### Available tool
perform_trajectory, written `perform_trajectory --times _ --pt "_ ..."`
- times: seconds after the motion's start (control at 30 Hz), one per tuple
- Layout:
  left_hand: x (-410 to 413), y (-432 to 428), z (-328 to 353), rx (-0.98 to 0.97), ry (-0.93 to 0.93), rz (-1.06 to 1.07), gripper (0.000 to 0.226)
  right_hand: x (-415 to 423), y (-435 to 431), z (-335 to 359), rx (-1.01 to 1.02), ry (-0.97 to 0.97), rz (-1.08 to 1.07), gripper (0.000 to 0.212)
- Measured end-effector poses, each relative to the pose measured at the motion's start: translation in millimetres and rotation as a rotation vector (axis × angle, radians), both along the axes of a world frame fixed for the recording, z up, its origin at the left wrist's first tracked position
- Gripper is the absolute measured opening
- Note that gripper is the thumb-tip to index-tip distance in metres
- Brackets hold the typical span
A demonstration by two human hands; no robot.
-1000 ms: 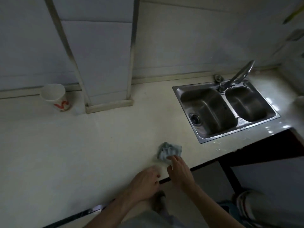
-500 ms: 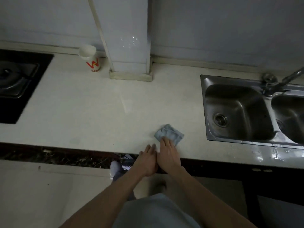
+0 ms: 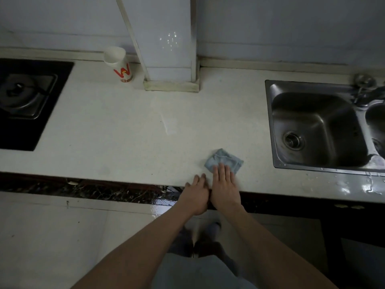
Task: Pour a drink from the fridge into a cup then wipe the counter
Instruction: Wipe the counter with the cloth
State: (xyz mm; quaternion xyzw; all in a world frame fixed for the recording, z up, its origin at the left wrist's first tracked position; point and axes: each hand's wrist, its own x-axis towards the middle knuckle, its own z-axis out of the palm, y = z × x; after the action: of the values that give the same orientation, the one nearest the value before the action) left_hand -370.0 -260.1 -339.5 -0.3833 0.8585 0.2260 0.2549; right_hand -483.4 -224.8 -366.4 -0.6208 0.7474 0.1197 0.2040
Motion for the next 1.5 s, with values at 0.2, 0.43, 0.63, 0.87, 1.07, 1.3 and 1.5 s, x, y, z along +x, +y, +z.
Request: perform_trajectory --times 0.2,0.43,0.63,0.87,1.07,1.3,1.5 --pt "-20.6 -4.0 -5.6 -0.085 0.155 -0.031 0.042 -20.7 30.8 4.5 0.049 0.029 -0.141 0.071" --pt "-51.8 2.4 -10.9 -0.067 0.178 -0.231 0.058 -41.9 44.4 20.2 -0.040 -0.029 -0.353 0.058" --pt "-68.0 -8.9 -0.7 -0.031 0.112 -0.278 0.042 -42.0 49.5 14.3 0.036 -0.171 -0.436 0.090" --pt "-99.9 -41.5 6.5 -0.121 0.181 -0.174 0.032 -47.1 44.2 0.3 0.060 -0.131 -0.366 0.089" --pt "-119.9 -70.2 -5.8 -0.083 0.230 -0.025 0.040 -85.6 17.3 -9.4 0.027 -0.088 -0.234 0.091" --pt "-150.4 -103.2 -1.0 -0.073 0.203 0.073 0.064 -165.1 -74.2 -7.1 0.012 -0.080 -0.088 0.091" --pt "-180.7 -150.7 2.7 -0.085 0.143 0.141 0.066 -213.8 -151.4 -10.9 0.007 -0.071 0.030 0.089"
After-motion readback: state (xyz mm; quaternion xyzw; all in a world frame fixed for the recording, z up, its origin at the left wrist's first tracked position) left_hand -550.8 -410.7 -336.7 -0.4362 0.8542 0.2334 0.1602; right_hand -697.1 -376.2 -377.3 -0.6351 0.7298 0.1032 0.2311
